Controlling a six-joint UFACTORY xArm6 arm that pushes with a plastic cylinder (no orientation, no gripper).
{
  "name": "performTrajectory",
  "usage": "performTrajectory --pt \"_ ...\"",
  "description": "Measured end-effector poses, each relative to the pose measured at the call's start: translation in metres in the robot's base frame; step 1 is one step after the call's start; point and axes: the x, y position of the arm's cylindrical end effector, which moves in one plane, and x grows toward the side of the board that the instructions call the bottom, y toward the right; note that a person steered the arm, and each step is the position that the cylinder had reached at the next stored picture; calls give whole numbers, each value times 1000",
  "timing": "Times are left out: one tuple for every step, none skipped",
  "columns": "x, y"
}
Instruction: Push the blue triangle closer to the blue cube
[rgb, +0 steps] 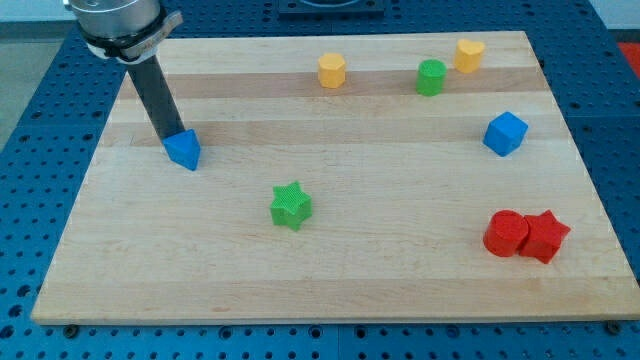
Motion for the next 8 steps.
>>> performTrajectory --pt "-6 -16" --pt "-4 -40" --pt "12 -52" --pt "26 -39" --pt "26 -13" --pt "26 27" --pt "22 67" --pt "14 109"
